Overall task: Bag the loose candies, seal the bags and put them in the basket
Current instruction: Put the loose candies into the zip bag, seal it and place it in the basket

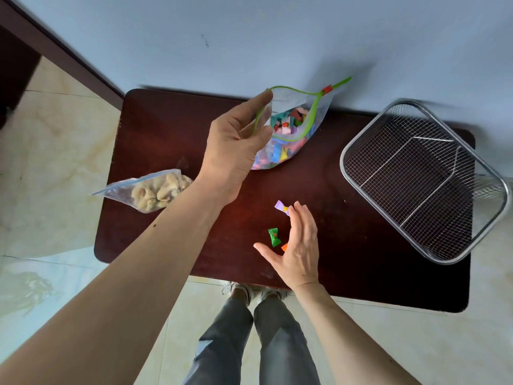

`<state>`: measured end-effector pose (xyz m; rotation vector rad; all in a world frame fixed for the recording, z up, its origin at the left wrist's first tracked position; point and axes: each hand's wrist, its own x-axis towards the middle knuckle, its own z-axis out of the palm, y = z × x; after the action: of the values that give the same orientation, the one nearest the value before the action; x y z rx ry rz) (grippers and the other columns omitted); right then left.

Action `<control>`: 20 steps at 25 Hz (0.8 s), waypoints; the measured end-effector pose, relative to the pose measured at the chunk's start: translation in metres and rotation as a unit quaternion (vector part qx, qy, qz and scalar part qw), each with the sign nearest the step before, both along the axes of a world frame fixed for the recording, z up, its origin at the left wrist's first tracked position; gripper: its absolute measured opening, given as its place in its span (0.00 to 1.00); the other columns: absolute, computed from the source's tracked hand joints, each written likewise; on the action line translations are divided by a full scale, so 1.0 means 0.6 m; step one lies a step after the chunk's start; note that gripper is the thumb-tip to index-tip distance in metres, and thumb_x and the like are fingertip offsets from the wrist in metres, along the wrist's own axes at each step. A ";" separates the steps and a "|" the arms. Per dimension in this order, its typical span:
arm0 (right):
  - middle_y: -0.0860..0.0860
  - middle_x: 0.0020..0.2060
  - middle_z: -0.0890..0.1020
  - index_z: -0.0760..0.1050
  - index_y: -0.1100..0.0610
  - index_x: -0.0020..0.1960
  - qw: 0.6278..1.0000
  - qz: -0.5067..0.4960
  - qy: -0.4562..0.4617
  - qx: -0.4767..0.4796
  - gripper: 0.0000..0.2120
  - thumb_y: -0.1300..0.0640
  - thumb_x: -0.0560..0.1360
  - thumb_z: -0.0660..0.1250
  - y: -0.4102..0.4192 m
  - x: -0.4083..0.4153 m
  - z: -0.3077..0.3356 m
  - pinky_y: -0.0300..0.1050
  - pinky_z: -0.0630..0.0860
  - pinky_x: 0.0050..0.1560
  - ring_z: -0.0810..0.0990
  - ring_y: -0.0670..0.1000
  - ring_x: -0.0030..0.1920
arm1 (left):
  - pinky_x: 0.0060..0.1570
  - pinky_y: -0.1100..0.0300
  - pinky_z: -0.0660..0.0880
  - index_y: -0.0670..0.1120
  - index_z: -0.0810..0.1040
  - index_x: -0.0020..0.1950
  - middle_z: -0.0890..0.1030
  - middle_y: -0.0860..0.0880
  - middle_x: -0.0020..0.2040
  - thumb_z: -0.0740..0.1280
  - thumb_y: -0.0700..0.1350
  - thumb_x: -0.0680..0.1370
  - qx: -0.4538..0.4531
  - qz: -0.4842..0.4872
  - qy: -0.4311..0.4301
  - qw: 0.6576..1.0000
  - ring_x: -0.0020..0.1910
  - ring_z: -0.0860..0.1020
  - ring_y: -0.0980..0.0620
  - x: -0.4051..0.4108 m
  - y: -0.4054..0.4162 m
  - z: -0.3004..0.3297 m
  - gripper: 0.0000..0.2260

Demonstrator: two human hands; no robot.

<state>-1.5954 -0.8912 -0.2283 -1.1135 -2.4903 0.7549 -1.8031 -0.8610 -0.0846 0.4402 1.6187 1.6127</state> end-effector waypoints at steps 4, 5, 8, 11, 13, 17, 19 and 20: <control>0.62 0.68 0.71 0.65 0.65 0.69 0.999 0.011 -0.006 0.038 0.44 0.32 0.69 0.68 0.016 -0.025 -0.021 0.59 0.68 0.69 0.68 0.60 0.70 | 0.69 0.54 0.70 0.37 0.71 0.70 0.75 0.42 0.69 0.63 0.25 0.76 0.000 -0.007 0.004 1.000 0.69 0.74 0.51 0.002 -0.001 0.001 0.23; 0.61 0.67 0.72 0.66 0.65 0.69 0.999 0.010 0.002 0.044 0.43 0.32 0.69 0.68 0.022 -0.031 -0.026 0.58 0.69 0.69 0.68 0.60 0.70 | 0.69 0.54 0.70 0.37 0.70 0.70 0.75 0.42 0.69 0.62 0.25 0.76 0.000 -0.009 0.005 1.000 0.69 0.74 0.50 0.002 -0.001 0.001 0.23; 0.62 0.64 0.74 0.68 0.65 0.67 0.997 0.014 0.025 0.072 0.42 0.33 0.69 0.69 0.039 -0.048 -0.039 0.55 0.70 0.68 0.71 0.60 0.67 | 0.69 0.55 0.70 0.38 0.70 0.70 0.75 0.42 0.69 0.62 0.25 0.76 0.004 -0.011 0.003 1.000 0.69 0.74 0.50 0.000 0.000 0.002 0.23; 0.59 0.57 0.79 0.75 0.61 0.62 0.992 0.030 0.008 0.125 0.34 0.34 0.71 0.68 0.064 -0.064 -0.047 0.54 0.75 0.60 0.77 0.59 0.58 | 0.69 0.54 0.70 0.37 0.70 0.70 0.75 0.42 0.70 0.62 0.25 0.76 0.007 -0.013 0.004 1.000 0.69 0.74 0.50 -0.002 0.000 0.001 0.23; 0.57 0.51 0.81 0.78 0.58 0.55 0.989 0.035 -0.010 0.146 0.28 0.34 0.70 0.67 0.078 -0.070 -0.049 0.54 0.77 0.49 0.79 0.59 0.49 | 0.70 0.53 0.70 0.38 0.70 0.70 0.74 0.42 0.70 0.62 0.25 0.76 0.009 -0.015 0.002 1.000 0.69 0.74 0.49 -0.002 0.002 -0.001 0.23; 0.52 0.34 0.76 0.75 0.55 0.39 0.980 0.055 -0.043 0.188 0.22 0.35 0.72 0.67 0.082 -0.071 -0.051 0.51 0.70 0.34 0.75 0.56 0.35 | 0.69 0.54 0.71 0.38 0.71 0.70 0.75 0.42 0.70 0.62 0.25 0.76 0.009 -0.010 -0.001 1.000 0.69 0.74 0.49 -0.006 0.002 -0.002 0.23; 0.51 0.28 0.72 0.71 0.55 0.34 0.973 0.057 -0.047 0.220 0.22 0.38 0.75 0.66 0.081 -0.073 -0.049 0.50 0.68 0.31 0.73 0.54 0.30 | 0.68 0.55 0.71 0.38 0.71 0.70 0.75 0.42 0.70 0.63 0.26 0.76 0.011 -0.013 -0.001 1.000 0.69 0.74 0.50 -0.007 0.003 -0.001 0.23; 0.51 0.26 0.71 0.70 0.56 0.33 0.971 0.053 -0.039 0.230 0.22 0.40 0.76 0.67 0.081 -0.074 -0.049 0.49 0.67 0.30 0.72 0.54 0.28 | 0.68 0.54 0.71 0.38 0.71 0.70 0.75 0.42 0.70 0.63 0.26 0.76 0.011 -0.013 -0.003 1.000 0.68 0.75 0.50 -0.007 0.003 -0.001 0.23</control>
<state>-1.6395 -0.8425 -0.2574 -0.8591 -2.6142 0.1365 -1.8071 -0.8593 -0.0854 0.4646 1.5858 1.6131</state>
